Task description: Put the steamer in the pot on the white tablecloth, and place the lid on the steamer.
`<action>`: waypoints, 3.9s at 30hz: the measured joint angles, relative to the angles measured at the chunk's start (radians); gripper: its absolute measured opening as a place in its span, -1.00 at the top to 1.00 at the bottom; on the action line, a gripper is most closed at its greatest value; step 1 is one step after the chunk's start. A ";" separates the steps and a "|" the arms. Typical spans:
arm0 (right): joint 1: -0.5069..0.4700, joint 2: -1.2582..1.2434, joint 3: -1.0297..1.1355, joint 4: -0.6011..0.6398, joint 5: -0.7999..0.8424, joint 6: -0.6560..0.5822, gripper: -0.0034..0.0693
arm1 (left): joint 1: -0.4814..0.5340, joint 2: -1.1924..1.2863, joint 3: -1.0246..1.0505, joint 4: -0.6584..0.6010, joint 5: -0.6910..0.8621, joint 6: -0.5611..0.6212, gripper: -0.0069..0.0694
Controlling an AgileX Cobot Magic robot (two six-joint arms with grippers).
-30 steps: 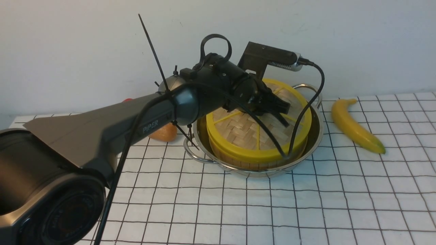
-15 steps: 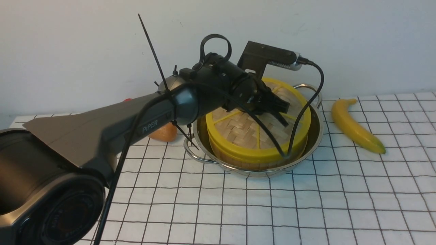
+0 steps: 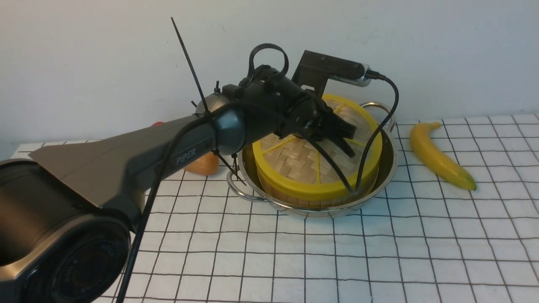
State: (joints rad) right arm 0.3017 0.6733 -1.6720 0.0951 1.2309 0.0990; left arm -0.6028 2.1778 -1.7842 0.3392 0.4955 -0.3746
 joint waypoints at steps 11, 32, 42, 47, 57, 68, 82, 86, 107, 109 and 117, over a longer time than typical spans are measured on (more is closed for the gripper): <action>0.000 0.000 0.000 0.000 0.000 0.000 -0.02 | 0.000 0.003 0.000 0.002 0.003 -0.001 0.50; 0.000 0.000 0.000 0.000 0.000 0.000 -0.02 | -0.001 0.003 -0.001 0.023 0.003 -0.001 0.40; 0.000 0.000 0.000 0.007 0.000 0.000 -0.02 | 0.000 0.003 -0.001 0.050 -0.012 -0.001 -0.08; 0.000 0.000 0.000 0.007 0.000 0.000 -0.02 | 0.000 0.003 -0.001 0.051 -0.027 -0.001 -0.09; 0.000 0.000 0.000 0.007 0.000 0.000 -0.02 | 0.000 -0.098 -0.002 0.066 -0.010 0.000 -0.08; 0.000 -0.005 0.010 -0.032 -0.002 -0.044 -0.01 | 0.000 -0.337 0.009 0.150 0.302 0.081 0.85; 0.000 -0.370 0.534 -0.226 0.001 -0.077 0.83 | -0.071 -1.010 0.580 0.107 0.161 0.016 0.88; 0.000 -0.488 0.669 -0.231 -0.001 -0.077 0.92 | -0.072 -1.181 0.797 0.107 0.103 -0.039 0.88; 0.000 -0.645 0.925 -0.158 -0.151 -0.022 0.89 | -0.072 -1.563 1.203 0.140 -0.056 -0.043 0.88; 0.000 -0.645 0.925 -0.149 -0.151 -0.022 0.89 | -0.072 -1.563 1.203 0.140 -0.055 -0.043 0.88; 0.000 -0.645 0.925 -0.146 -0.151 -0.003 0.84 | -0.072 -1.563 1.203 0.140 -0.054 -0.043 0.87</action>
State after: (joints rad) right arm 0.3017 0.0288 -0.7468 -0.0510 1.0798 0.0956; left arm -0.6753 0.6152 -0.5817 0.4791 0.4415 -0.4179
